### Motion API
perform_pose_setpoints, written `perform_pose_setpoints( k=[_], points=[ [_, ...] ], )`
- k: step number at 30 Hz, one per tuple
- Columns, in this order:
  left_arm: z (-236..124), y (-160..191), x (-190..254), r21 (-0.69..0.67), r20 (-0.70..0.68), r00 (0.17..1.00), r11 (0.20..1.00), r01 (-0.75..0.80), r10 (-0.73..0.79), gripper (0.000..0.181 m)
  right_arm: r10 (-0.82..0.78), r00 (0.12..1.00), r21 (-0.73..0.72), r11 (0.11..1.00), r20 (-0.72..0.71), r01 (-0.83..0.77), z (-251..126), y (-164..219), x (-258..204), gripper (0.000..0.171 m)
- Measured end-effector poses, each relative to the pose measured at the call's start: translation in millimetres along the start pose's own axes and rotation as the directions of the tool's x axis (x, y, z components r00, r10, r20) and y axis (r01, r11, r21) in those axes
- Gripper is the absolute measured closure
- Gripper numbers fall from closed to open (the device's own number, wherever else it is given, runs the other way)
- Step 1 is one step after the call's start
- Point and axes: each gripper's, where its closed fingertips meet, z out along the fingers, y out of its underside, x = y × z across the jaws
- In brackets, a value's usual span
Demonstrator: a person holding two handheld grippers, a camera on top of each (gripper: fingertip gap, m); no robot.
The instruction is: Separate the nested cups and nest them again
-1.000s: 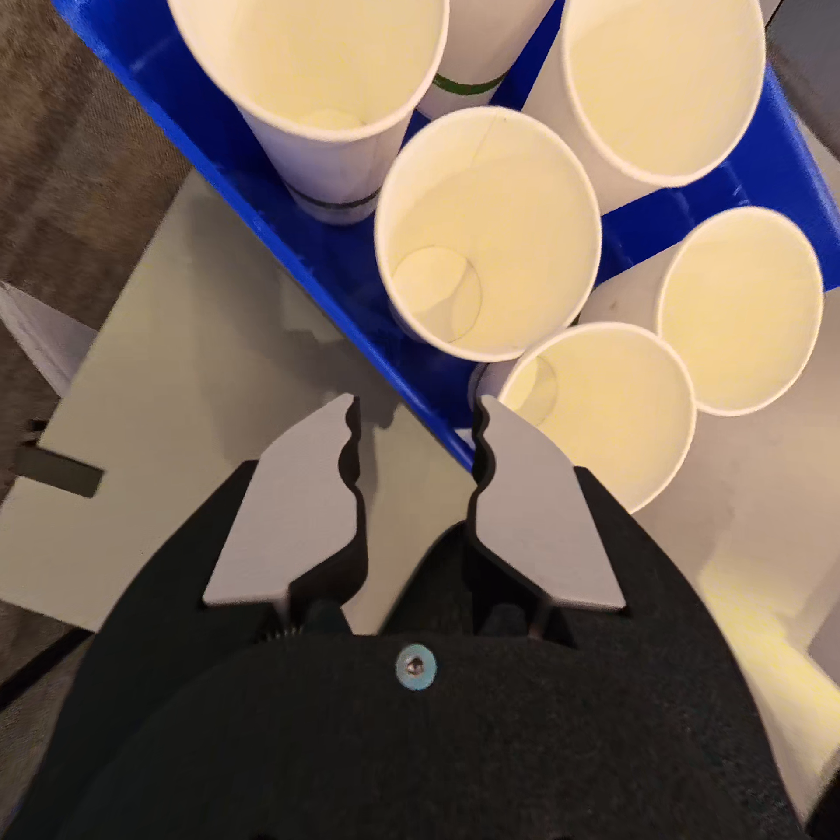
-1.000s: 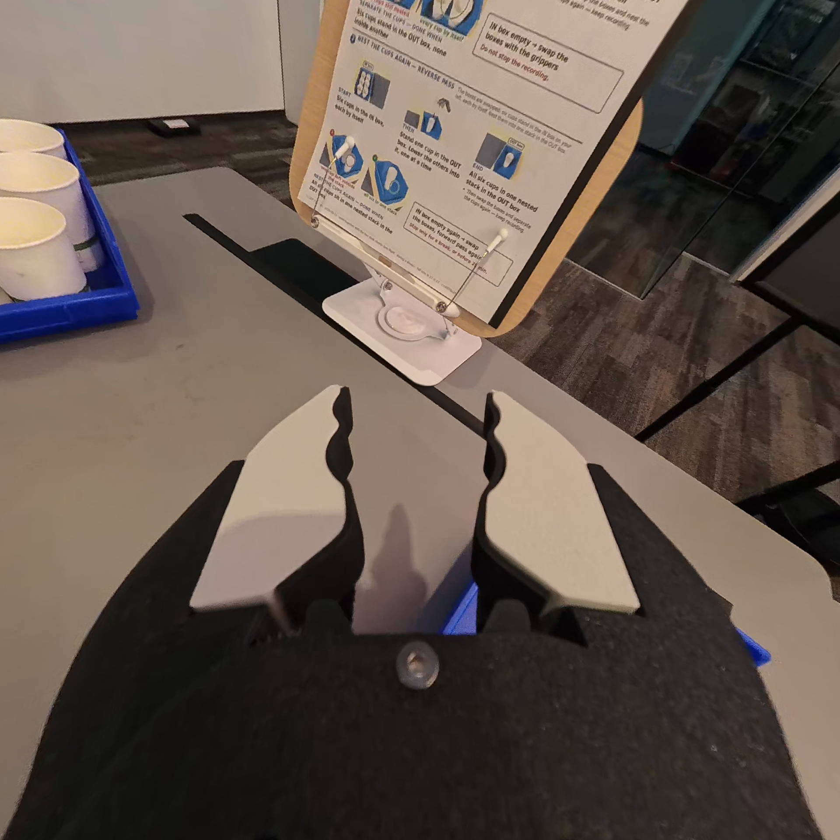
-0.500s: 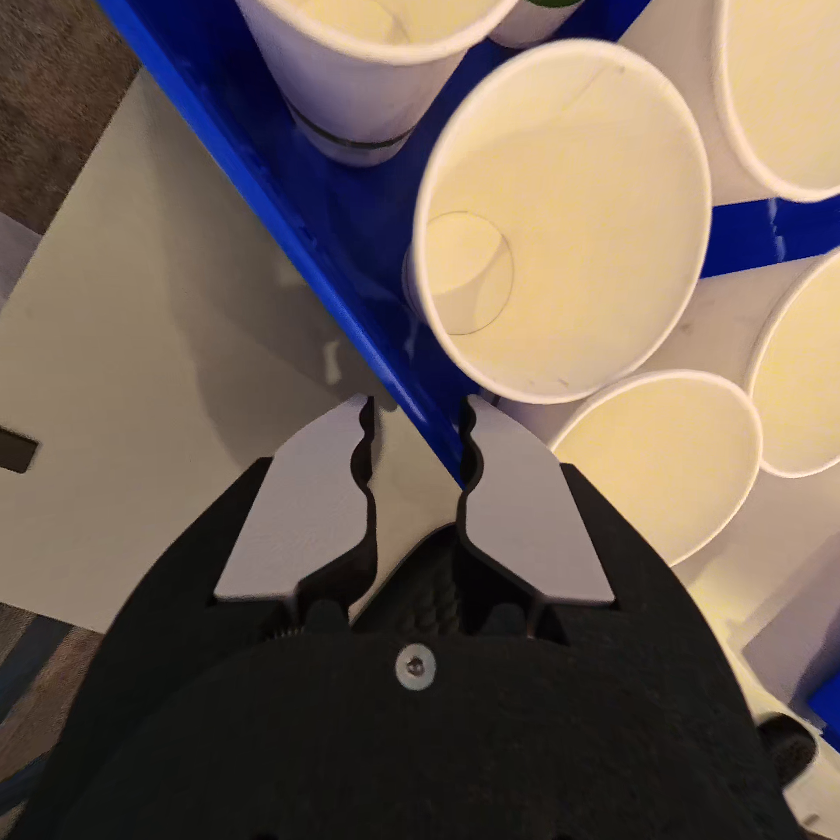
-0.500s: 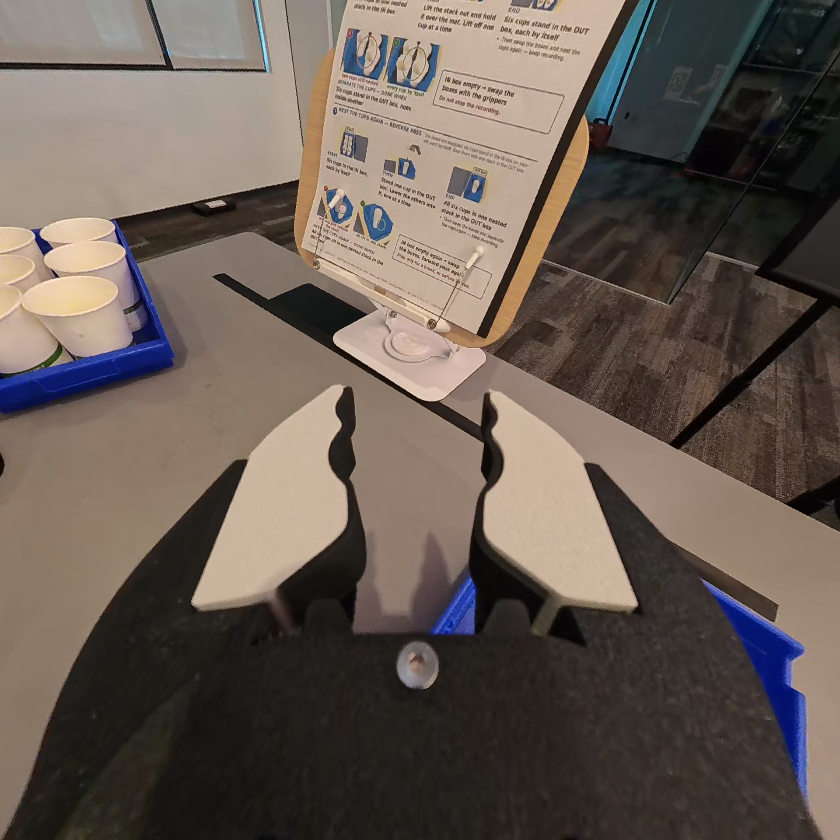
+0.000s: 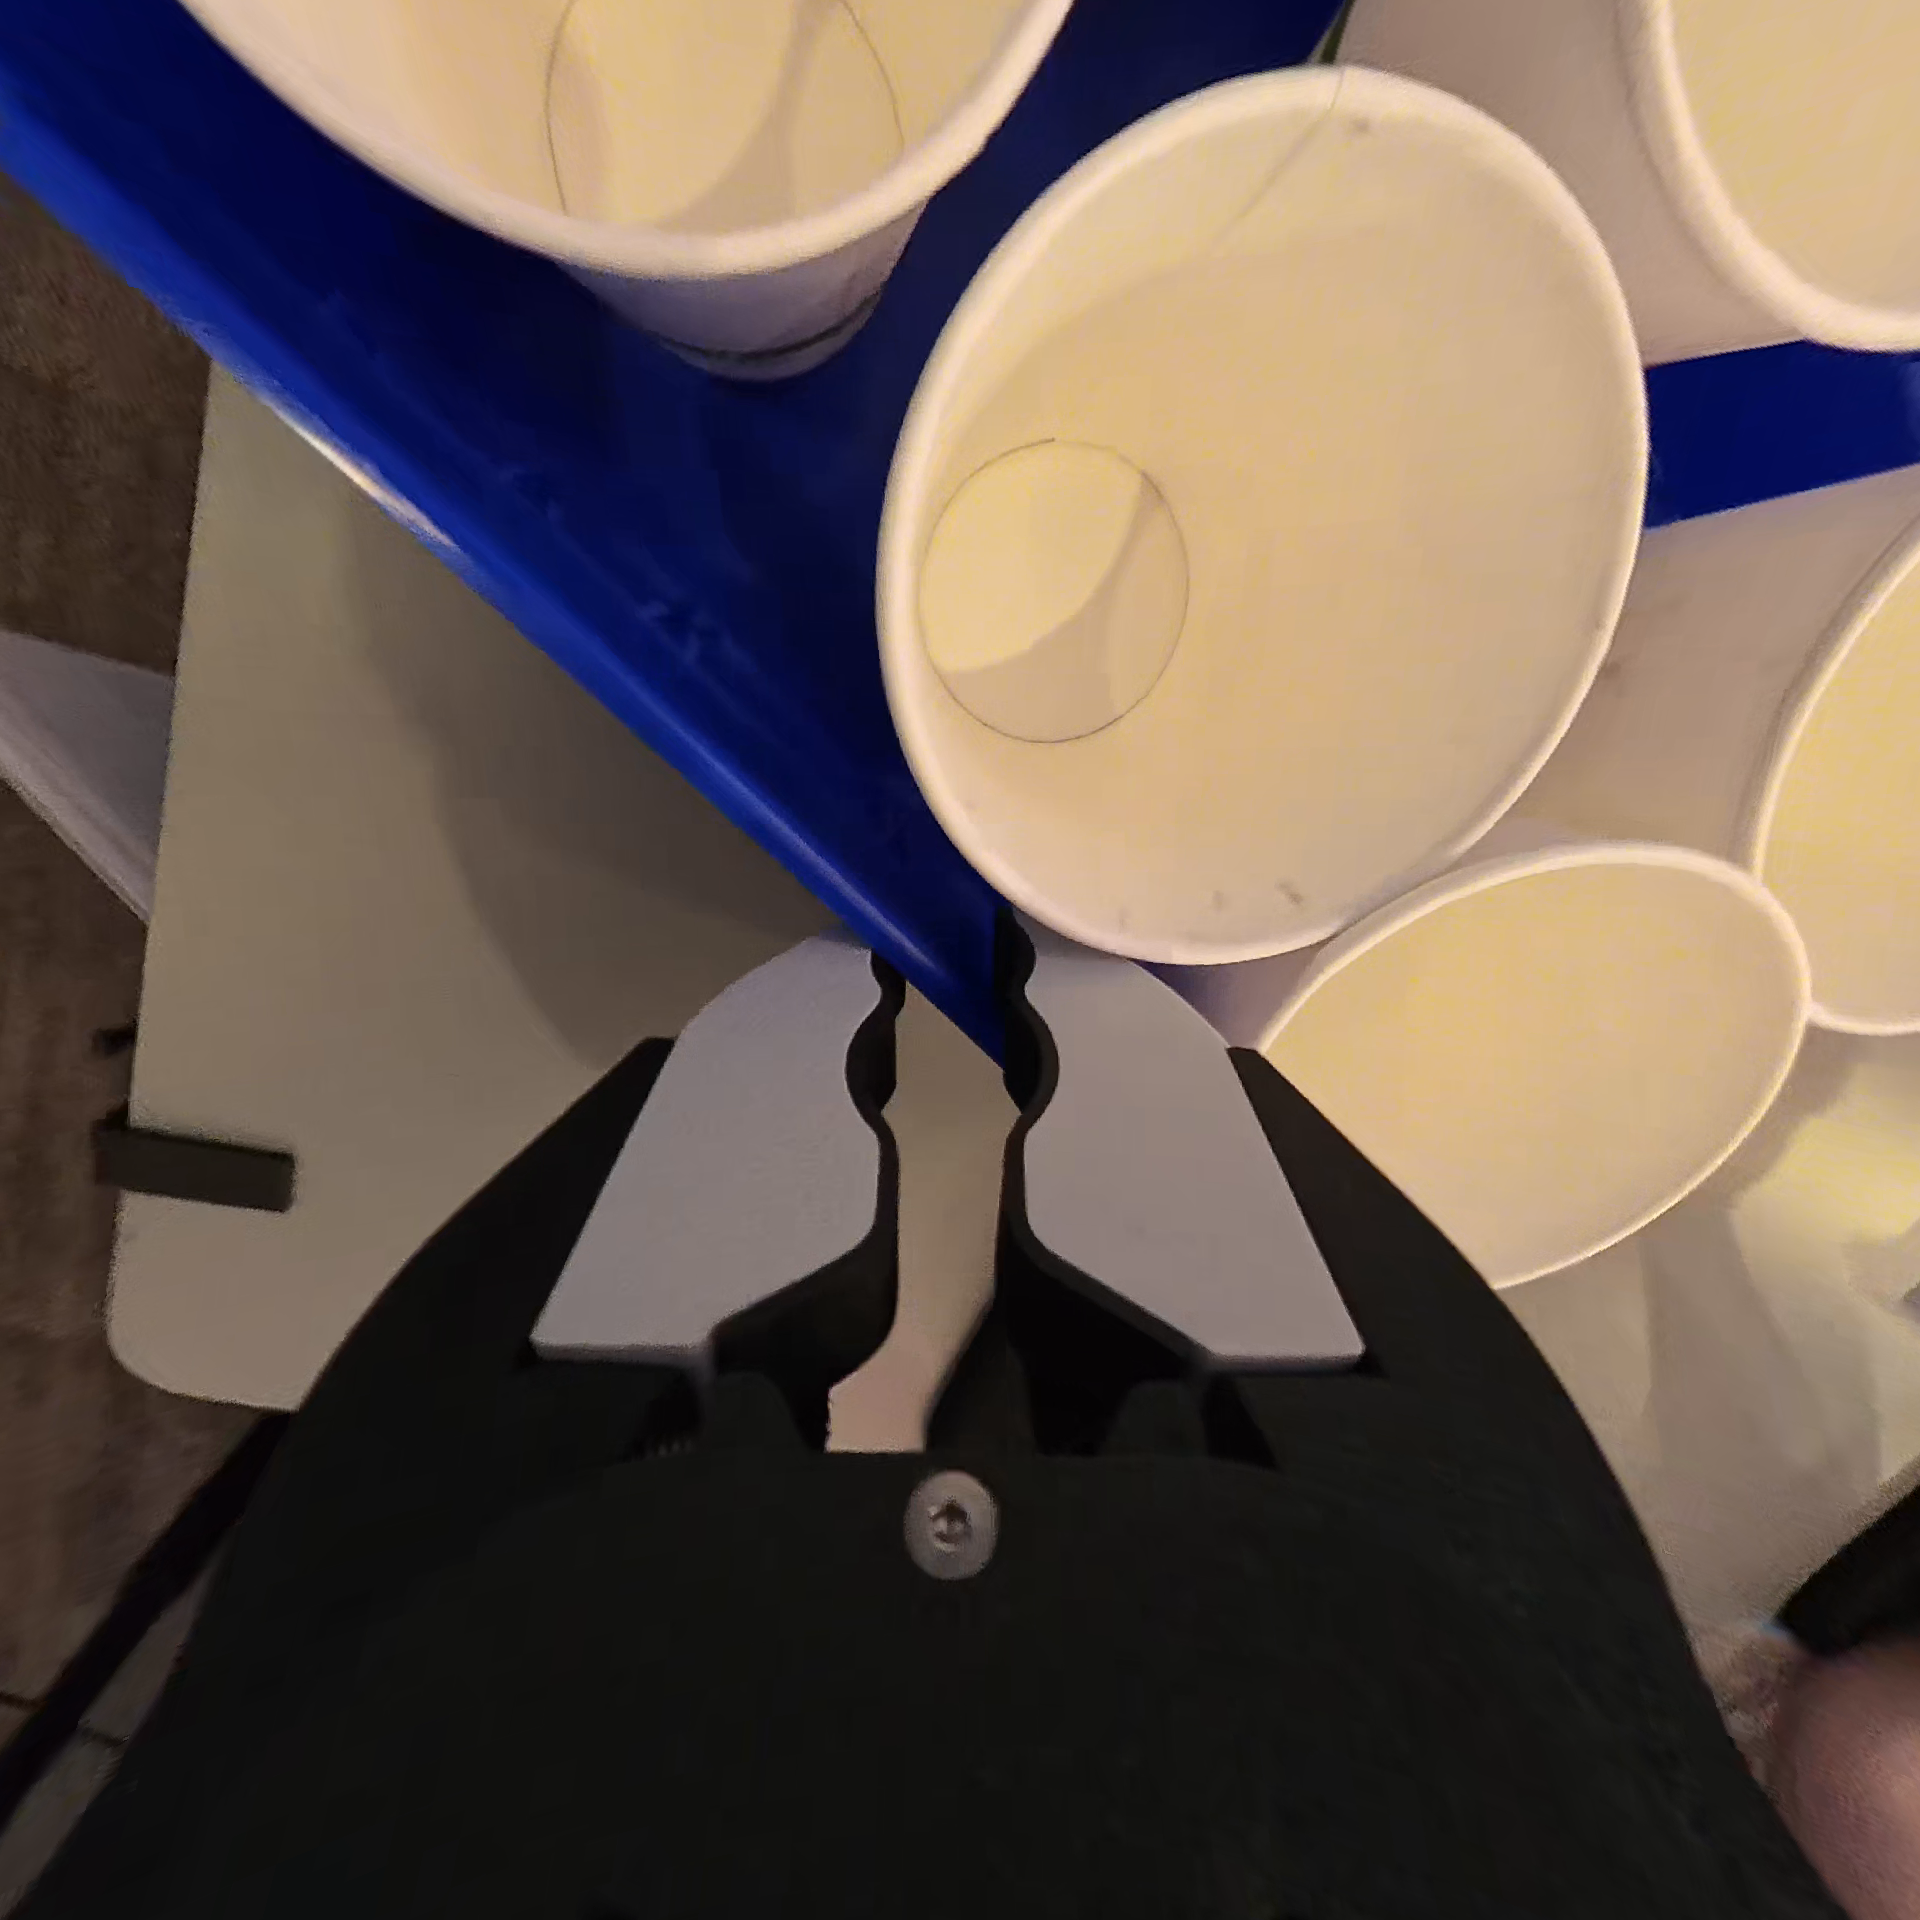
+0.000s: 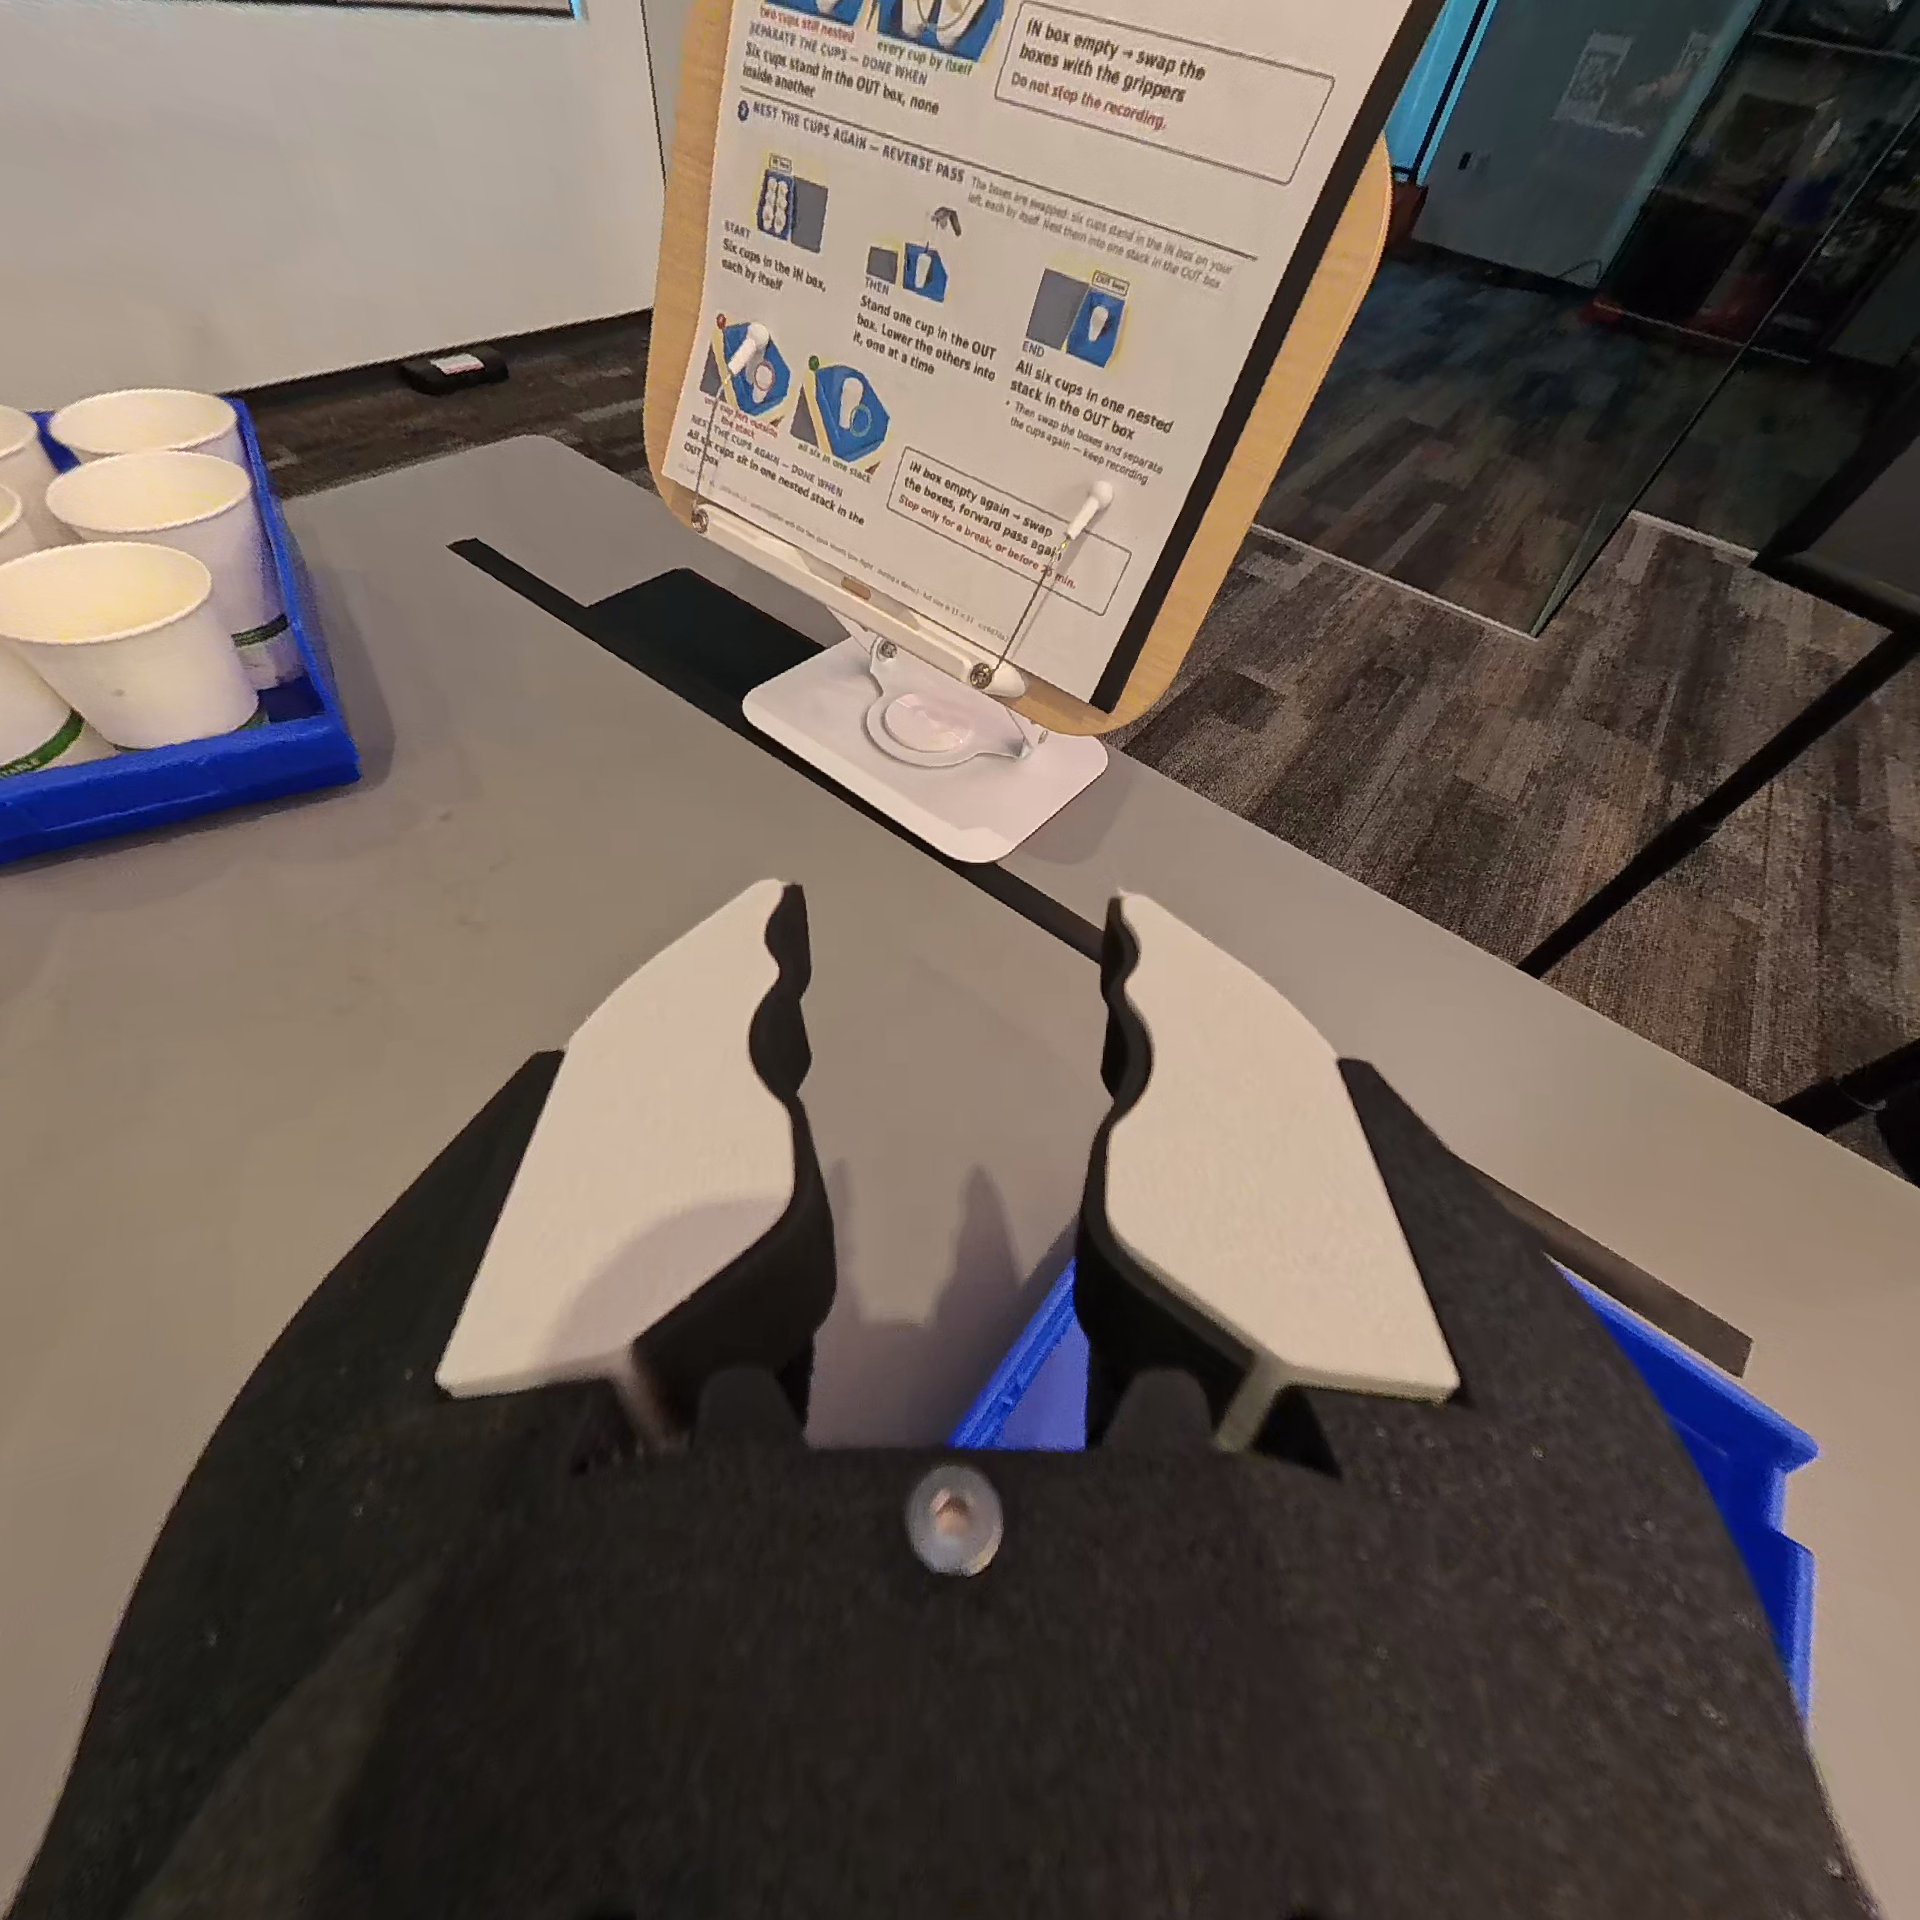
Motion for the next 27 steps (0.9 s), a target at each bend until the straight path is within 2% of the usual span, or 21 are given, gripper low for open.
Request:
perform_pose_setpoints(
  k=[6,13,20,27],
  points=[
    [6,-19,24,-0.026,-0.057,0.956,0.957,-0.290,0.288,0.166,-0.006,1.000,-0.019,1.000,-0.020,0.006,2,4,5,0.118],
    [14,-33,53,-0.104,-0.084,0.775,0.768,-0.632,0.626,0.164,-0.018,0.999,-0.065,0.998,-0.046,0.015,10,13,10,0.118],
    [18,-60,53,-0.155,-0.050,0.651,0.638,-0.754,0.757,0.162,-0.124,0.990,-0.157,0.981,-0.070,0.112,29,25,3,0.118],
    [19,-72,44,-0.155,-0.081,0.540,0.524,-0.837,0.838,0.161,-0.179,0.980,-0.128,0.978,-0.089,0.167,44,18,-8,0.119]
  ],
)
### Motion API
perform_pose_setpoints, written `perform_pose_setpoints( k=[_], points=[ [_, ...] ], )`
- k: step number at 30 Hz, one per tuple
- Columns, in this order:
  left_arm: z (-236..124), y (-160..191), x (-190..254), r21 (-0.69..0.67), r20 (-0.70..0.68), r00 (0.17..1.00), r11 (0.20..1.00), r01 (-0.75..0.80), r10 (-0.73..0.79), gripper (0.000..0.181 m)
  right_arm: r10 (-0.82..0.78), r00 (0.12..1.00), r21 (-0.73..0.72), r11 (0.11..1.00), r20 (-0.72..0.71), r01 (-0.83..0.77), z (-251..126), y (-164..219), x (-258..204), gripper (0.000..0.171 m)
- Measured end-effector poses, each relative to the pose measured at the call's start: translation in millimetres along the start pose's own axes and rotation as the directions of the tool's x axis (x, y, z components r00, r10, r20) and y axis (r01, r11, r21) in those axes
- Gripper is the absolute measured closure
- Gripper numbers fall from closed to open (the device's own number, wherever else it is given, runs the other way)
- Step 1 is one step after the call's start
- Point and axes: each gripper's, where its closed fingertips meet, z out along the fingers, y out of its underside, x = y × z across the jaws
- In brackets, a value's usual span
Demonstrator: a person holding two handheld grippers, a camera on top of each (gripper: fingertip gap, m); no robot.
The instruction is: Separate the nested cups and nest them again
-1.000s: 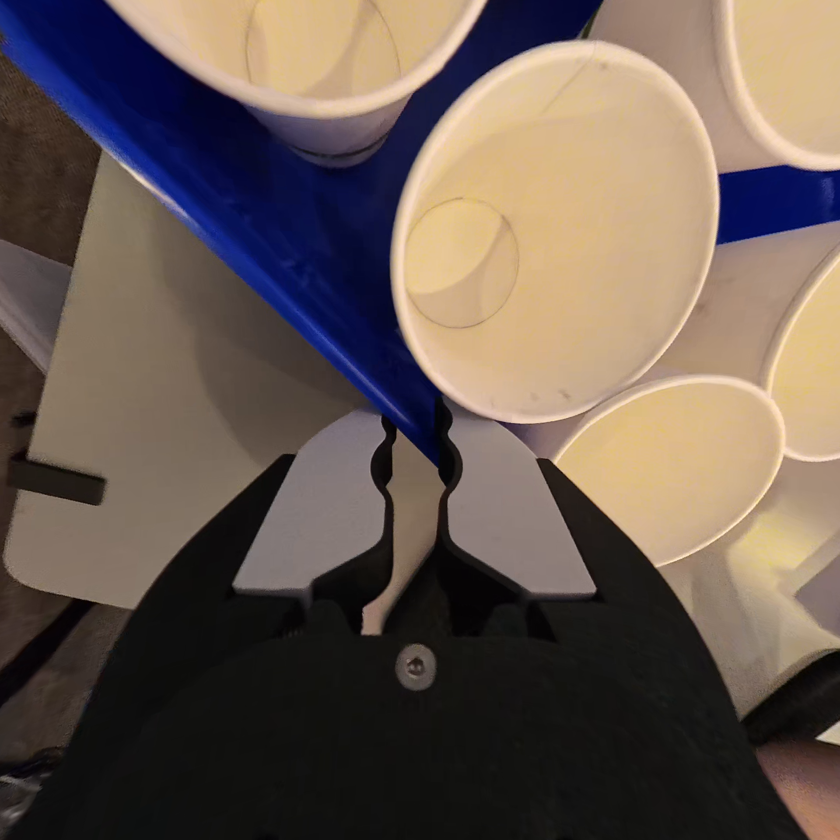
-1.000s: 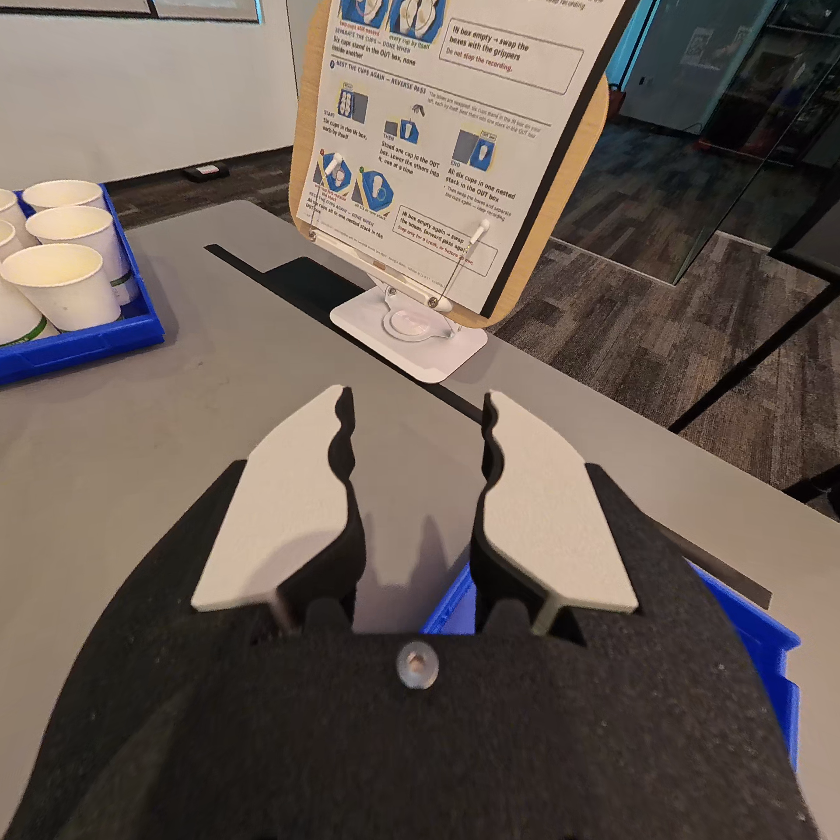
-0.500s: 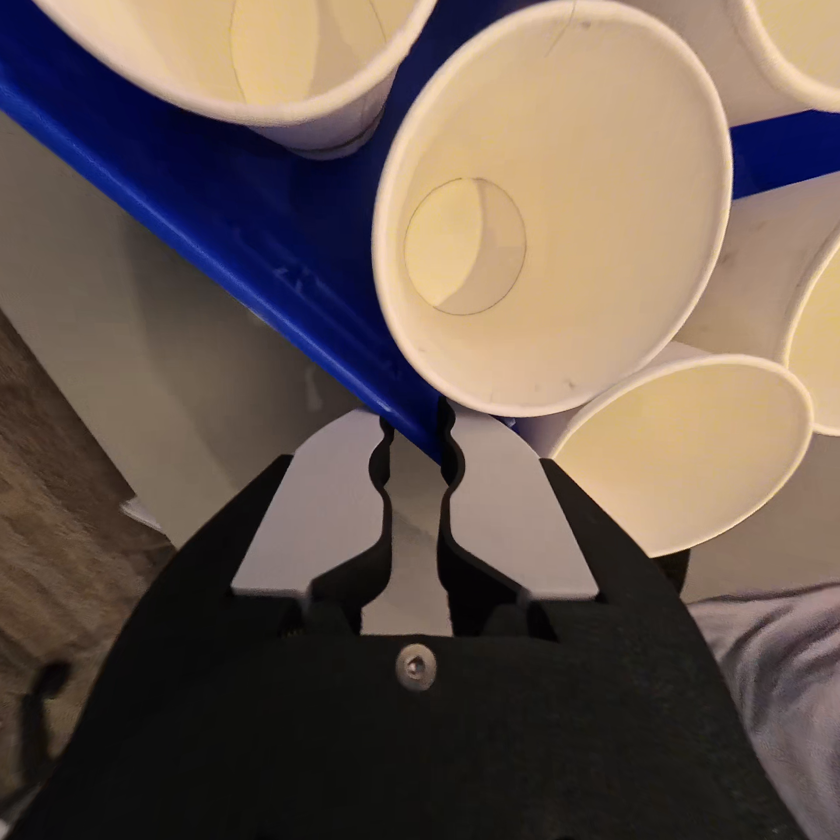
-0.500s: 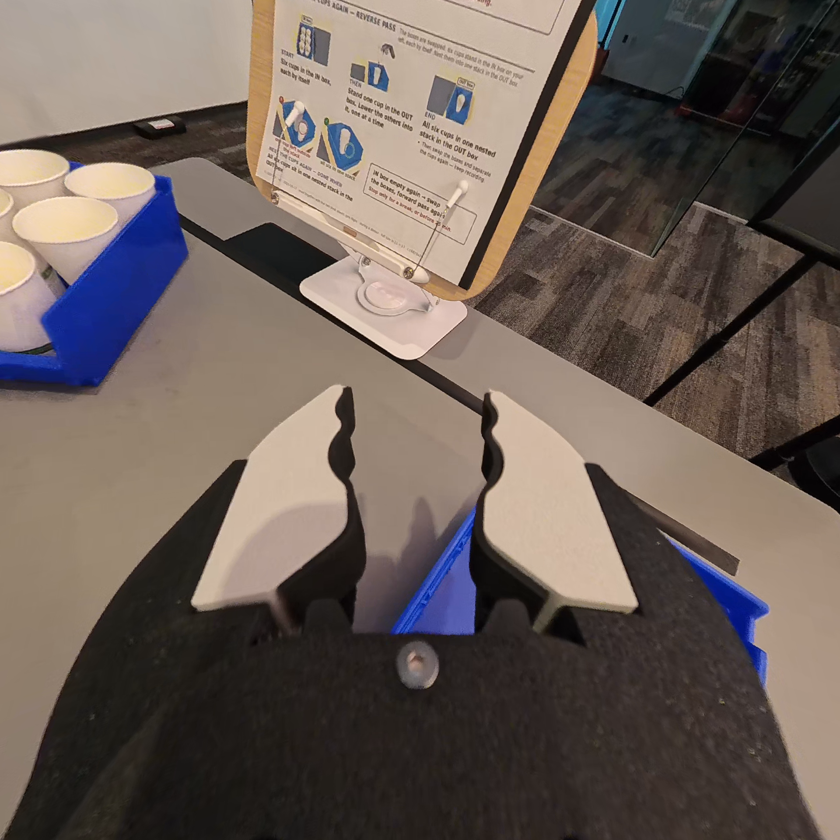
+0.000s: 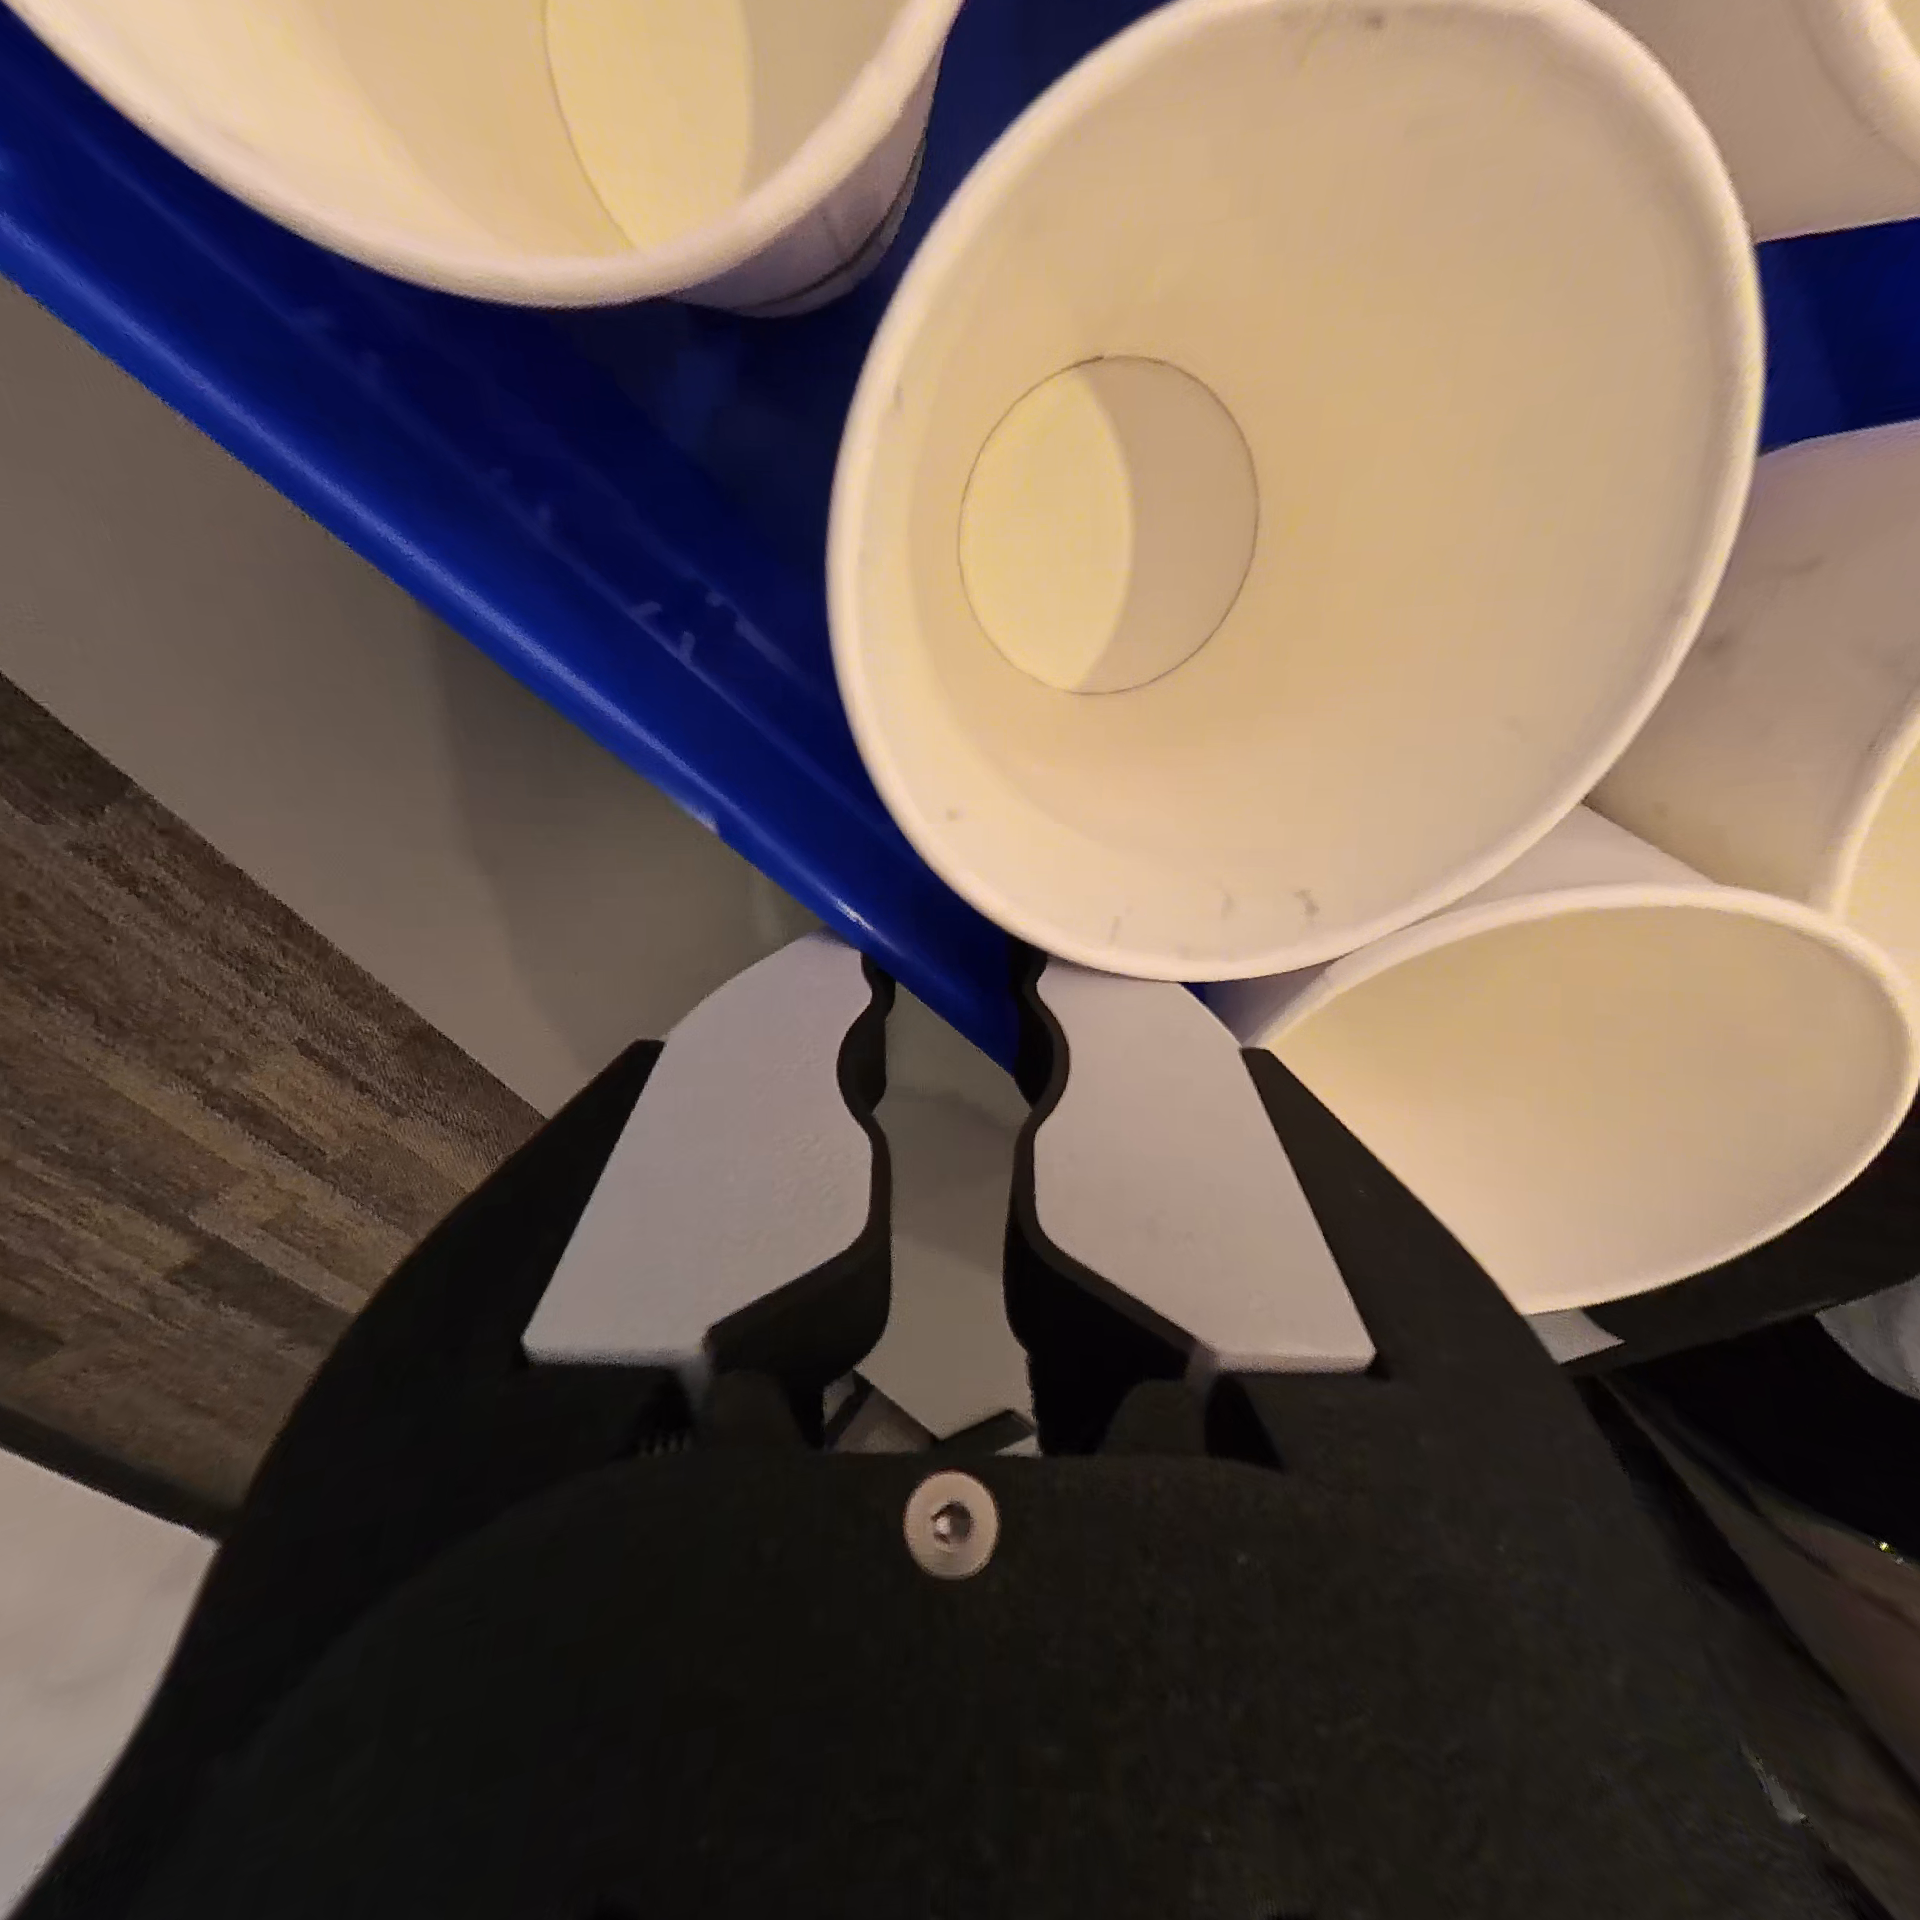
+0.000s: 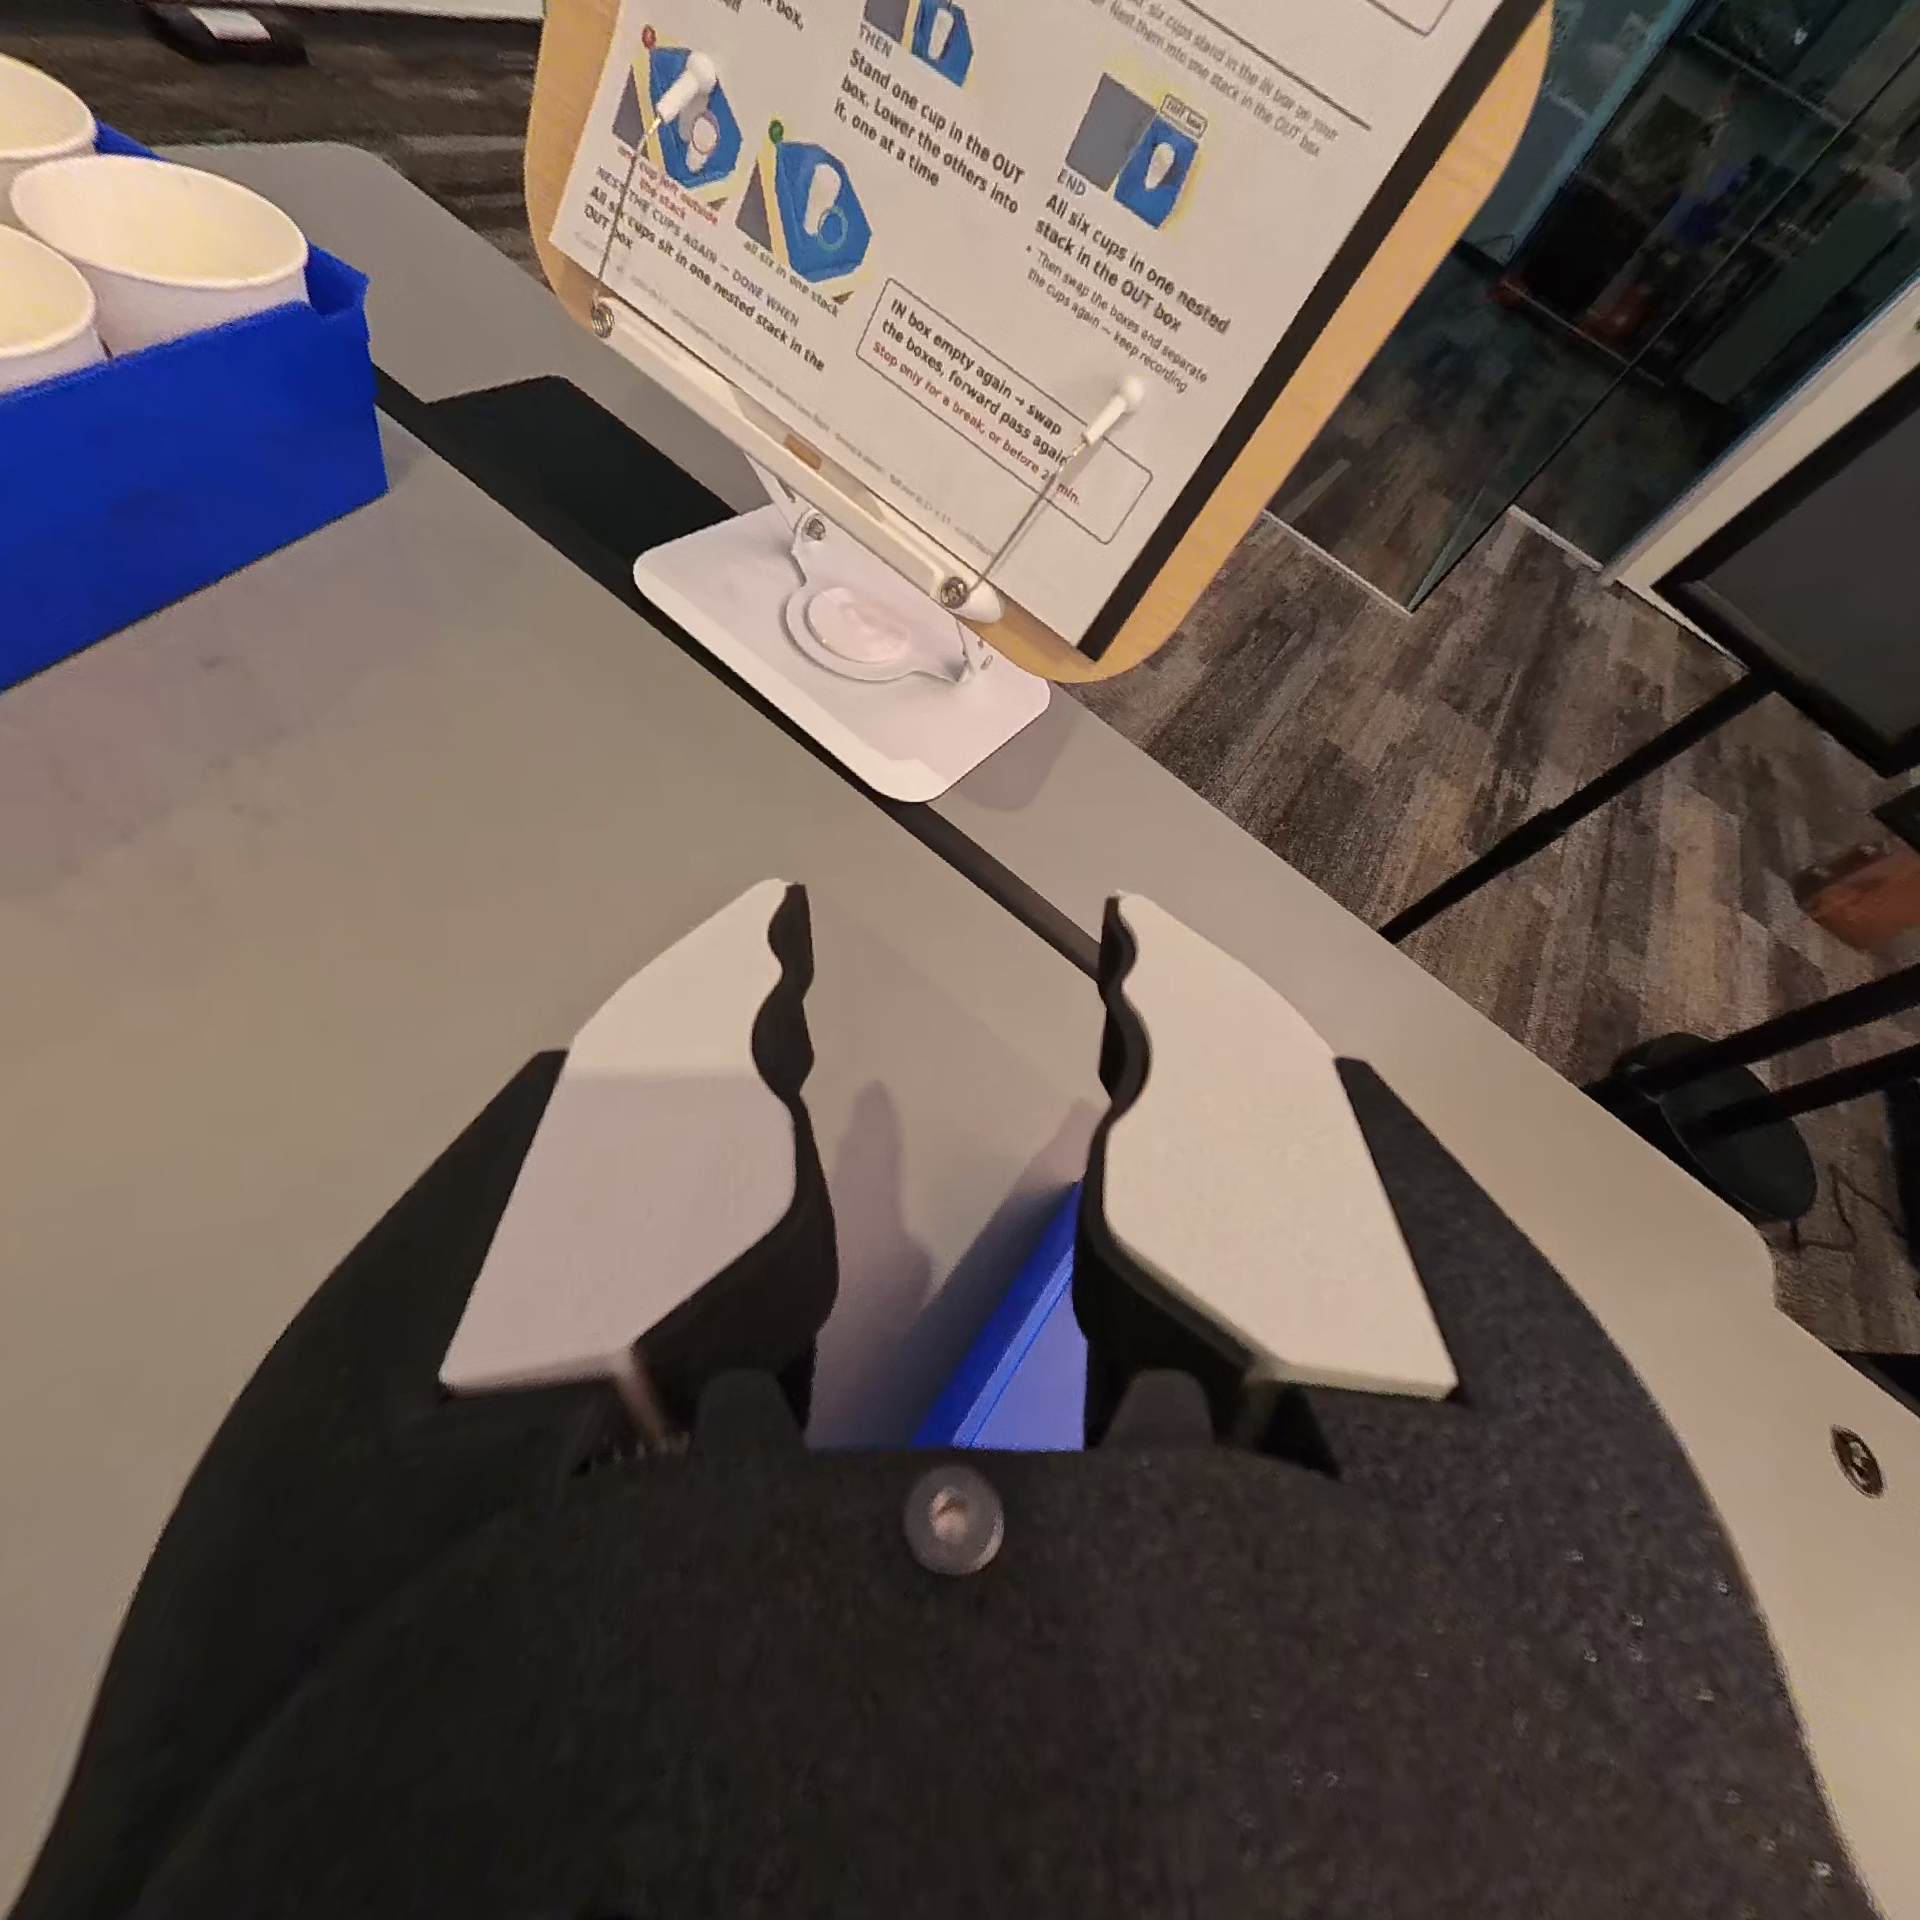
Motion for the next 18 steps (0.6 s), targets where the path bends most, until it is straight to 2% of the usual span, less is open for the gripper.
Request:
perform_pose_setpoints(
  k=[5,18],
  points=[
    [0,0,-1,0.017,-0.037,0.998,0.998,-0.056,0.057,0.162,-0.027,0.999,-0.045,0.999,-0.020,0.026,7,7,-1,0.119],
    [-1,8,4,-0.003,-0.031,0.988,0.989,-0.149,0.149,0.162,-0.077,0.997,-0.135,0.988,-0.022,0.073,22,22,-7,0.117]
  ],
)
